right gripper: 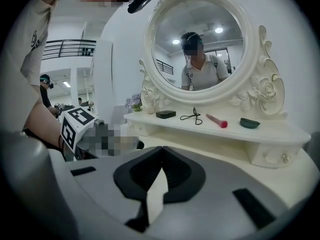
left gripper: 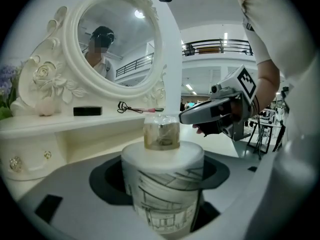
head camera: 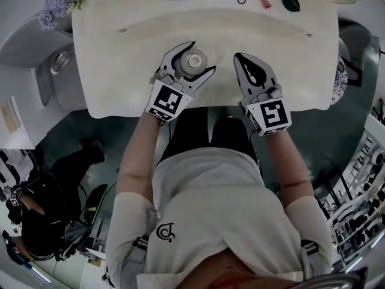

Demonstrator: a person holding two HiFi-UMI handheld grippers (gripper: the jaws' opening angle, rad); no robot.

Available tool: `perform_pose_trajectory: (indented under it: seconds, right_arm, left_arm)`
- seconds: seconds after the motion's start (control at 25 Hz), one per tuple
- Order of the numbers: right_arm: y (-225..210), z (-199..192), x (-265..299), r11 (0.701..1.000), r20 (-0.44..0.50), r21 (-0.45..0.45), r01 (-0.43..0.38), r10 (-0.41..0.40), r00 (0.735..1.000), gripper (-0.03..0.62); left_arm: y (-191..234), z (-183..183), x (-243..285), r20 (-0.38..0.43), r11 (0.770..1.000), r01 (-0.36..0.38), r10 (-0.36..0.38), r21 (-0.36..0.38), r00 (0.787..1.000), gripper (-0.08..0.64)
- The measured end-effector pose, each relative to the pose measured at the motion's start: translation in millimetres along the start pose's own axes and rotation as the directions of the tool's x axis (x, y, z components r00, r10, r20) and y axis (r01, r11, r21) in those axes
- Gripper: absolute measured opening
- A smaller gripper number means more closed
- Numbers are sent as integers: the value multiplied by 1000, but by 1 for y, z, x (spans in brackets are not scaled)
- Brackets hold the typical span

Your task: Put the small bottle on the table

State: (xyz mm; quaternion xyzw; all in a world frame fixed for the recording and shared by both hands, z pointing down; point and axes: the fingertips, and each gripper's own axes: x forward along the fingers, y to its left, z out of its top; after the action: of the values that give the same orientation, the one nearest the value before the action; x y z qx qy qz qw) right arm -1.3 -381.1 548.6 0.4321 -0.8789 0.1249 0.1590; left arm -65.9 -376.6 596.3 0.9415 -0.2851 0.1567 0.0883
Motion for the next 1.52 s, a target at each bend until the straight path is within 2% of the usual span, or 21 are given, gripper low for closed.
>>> perform_pose_trajectory:
  seconds: [0.28, 0.52, 0.64, 1.04, 1.28, 1.52]
  right_arm:
    - [0, -4, 7, 1000, 1, 19, -7, 7, 1000, 8]
    - [-1, -3, 5, 1000, 1, 26, -3, 3, 1000, 8]
    - [-1, -5, 4, 999, 0, 35, 1, -1, 1000, 8]
    - [4, -4, -2, 997, -13, 74, -6, 7, 1000, 8]
    - [7, -2, -6, 996, -6, 91, -7, 8, 1000, 8]
    - [13, 2, -14, 997, 11, 76, -12, 11, 1000, 8]
  left_arm:
    - [4, -1, 3, 2, 1000, 13, -13, -23, 1000, 351]
    - [2, -15, 8, -92, 1000, 1, -1, 4, 996, 351]
    - [4, -13, 8, -88, 1000, -5, 5, 2, 996, 353]
    - [3, -13, 5, -129, 998, 0, -8, -59, 992, 356]
    - [3, -5, -2, -69, 996, -23, 17, -87, 997, 379]
    - [0, 0, -14, -64, 996, -60, 56, -72, 996, 393]
